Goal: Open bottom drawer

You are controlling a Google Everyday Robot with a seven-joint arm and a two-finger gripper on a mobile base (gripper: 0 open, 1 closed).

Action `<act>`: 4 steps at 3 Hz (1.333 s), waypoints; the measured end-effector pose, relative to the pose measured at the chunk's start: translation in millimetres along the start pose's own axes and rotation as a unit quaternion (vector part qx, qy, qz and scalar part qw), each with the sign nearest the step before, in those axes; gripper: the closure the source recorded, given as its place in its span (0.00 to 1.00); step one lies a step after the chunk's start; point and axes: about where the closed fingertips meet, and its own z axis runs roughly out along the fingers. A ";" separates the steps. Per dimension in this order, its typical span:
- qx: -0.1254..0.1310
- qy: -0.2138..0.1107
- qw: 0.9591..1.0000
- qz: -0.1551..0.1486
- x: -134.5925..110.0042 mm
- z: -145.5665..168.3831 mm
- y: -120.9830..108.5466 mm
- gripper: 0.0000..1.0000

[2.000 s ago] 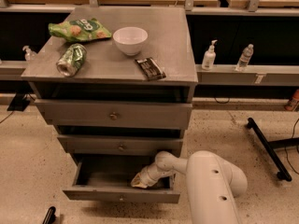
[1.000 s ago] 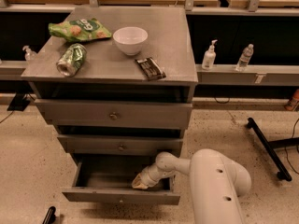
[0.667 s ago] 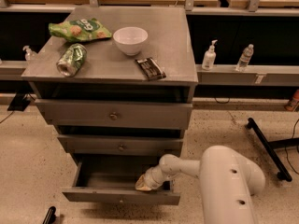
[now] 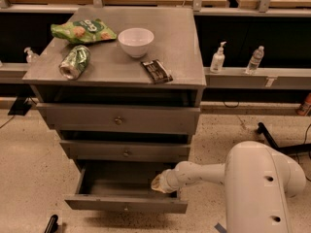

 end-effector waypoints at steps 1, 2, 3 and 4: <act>0.005 0.002 1.000 0.005 5.4 2.9 -6.1 1.00; -0.013 -0.007 1.000 0.007 6.8 30.0 -19.8 1.00; -0.037 -0.018 0.999 0.005 5.7 57.9 -38.2 1.00; -0.083 -0.023 0.996 0.009 5.2 84.0 -22.9 1.00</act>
Offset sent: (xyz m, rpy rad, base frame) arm 0.0573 0.0121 -0.0435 0.0314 0.0513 0.0083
